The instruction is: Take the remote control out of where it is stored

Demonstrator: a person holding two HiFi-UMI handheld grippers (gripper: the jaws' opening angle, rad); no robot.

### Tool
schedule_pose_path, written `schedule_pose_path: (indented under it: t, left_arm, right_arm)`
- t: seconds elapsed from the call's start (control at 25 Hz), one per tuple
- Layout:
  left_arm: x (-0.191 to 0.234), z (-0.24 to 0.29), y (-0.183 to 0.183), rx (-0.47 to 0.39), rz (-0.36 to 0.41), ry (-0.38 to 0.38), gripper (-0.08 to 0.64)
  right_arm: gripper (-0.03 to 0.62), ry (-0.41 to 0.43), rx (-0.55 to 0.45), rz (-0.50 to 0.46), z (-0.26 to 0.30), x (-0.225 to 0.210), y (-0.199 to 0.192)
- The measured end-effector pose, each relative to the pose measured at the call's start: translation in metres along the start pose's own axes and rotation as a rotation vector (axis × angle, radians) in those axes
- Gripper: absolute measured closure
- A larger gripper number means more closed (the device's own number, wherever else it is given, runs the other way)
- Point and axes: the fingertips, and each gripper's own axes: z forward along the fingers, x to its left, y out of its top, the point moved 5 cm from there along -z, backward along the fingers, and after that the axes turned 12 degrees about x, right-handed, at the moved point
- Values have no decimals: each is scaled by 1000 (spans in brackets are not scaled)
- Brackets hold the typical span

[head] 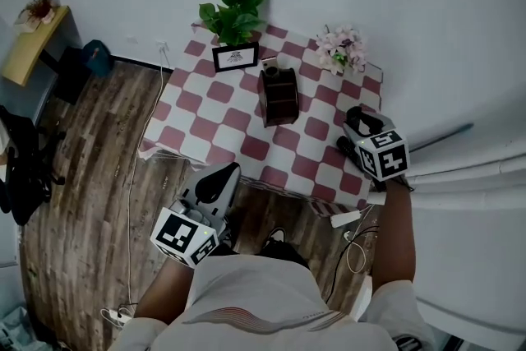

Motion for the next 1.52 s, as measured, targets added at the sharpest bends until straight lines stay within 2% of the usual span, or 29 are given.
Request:
schedule_pose_path:
  t: [0.24, 0.36, 0.56, 0.96, 1.36, 1.52]
  left_arm:
    - [-13, 10, -9, 4, -27, -1, 552]
    - [-16, 12, -13, 5, -52, 7, 552]
    - [-18, 12, -16, 13, -70, 29, 551]
    - [-16, 3, -20, 20, -77, 66, 551]
    - [-8, -10, -19, 7, -88, 97, 551]
    - [-8, -15, -16, 2, -78, 93, 551]
  right_arm:
    - [402, 70, 368, -130, 46, 7, -74]
    - [402, 119, 486, -167, 70, 16, -102]
    - [403, 185, 671, -292, 110, 37, -136]
    - [402, 271, 785, -367, 151, 56, -145]
    - [398, 293, 744, -362, 156, 60, -150]
    - [376, 314, 671, -297, 145, 56, -136]
